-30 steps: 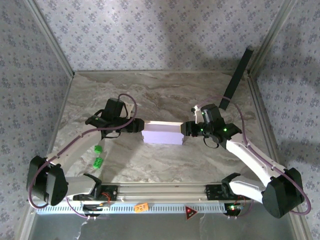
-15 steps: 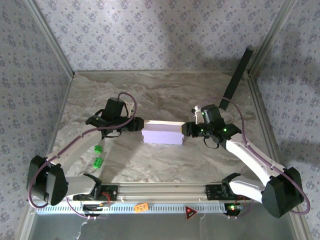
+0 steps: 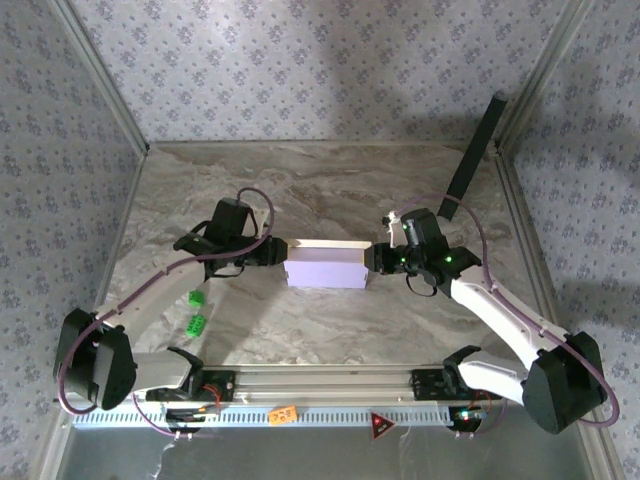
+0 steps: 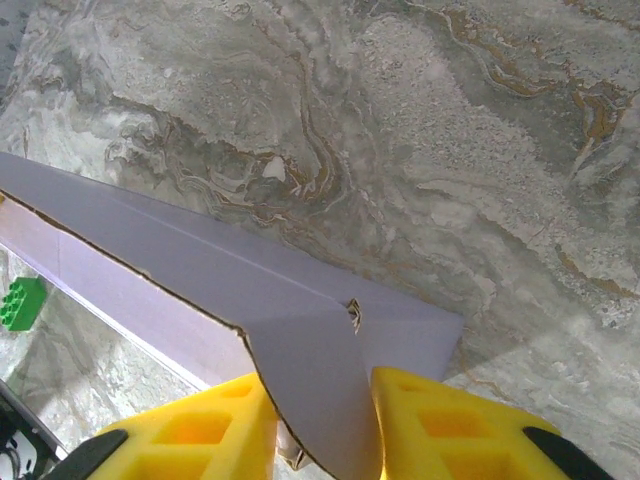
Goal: Fold the paper box
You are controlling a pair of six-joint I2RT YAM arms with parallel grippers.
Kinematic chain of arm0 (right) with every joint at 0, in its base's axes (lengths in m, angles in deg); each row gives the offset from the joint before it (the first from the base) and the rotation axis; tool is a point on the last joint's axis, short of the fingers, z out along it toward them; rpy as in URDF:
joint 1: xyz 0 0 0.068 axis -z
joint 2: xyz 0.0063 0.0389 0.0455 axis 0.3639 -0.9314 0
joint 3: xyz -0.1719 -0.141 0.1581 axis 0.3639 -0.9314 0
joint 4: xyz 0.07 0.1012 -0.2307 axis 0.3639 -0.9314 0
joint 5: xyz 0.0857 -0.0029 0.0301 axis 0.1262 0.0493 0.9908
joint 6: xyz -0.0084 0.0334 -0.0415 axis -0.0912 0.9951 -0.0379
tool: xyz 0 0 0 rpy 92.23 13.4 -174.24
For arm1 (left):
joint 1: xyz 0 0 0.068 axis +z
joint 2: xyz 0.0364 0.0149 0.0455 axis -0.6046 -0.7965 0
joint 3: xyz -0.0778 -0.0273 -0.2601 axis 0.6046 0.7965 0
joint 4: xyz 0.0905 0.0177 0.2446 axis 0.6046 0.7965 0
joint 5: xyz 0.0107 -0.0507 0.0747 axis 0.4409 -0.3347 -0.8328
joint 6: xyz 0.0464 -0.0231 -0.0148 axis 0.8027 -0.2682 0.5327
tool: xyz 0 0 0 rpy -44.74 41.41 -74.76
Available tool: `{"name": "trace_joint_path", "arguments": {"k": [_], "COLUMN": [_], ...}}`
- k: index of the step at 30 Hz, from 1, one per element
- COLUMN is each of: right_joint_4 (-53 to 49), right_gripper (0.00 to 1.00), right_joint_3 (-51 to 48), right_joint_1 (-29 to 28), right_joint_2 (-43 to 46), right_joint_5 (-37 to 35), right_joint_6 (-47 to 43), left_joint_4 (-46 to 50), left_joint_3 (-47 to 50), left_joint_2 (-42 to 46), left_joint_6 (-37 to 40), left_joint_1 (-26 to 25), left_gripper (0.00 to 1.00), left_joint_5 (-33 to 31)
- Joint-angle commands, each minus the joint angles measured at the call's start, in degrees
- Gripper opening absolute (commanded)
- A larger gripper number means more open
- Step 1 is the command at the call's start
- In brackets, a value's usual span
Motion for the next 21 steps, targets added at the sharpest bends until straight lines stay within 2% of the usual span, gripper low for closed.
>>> {"name": "trace_joint_path", "arguments": {"k": [1,14,16,21], "right_joint_4": [-1.7,-1.9,-1.9,-1.4], "right_gripper": [0.29,0.2,0.21,0.2], "right_joint_3": [-1.5,-2.7,-2.7,-1.9], "right_joint_1": [0.4,0.3,0.4,0.2], "right_joint_2": [-0.5,-0.7,-0.7,-1.1], "right_joint_5": [-0.6,-0.8,-0.7,0.6], "right_joint_6": [0.3,0.3,0.2,-1.1], "left_joint_4": [3.7,7.6,8.0,9.7], "left_joint_3": [0.1,1.5,1.2,-2.8], "left_joint_2": [-1.1,-1.5,0.1,6.6], "left_joint_6": [0.3,0.4,0.8,3.6], "left_joint_1": [-0.5,-0.5,-0.6,-0.4], "left_gripper": [0.29,0.18,0.2,0.37], "left_joint_5": [-1.7,-3.7,-3.9,-5.9]}}
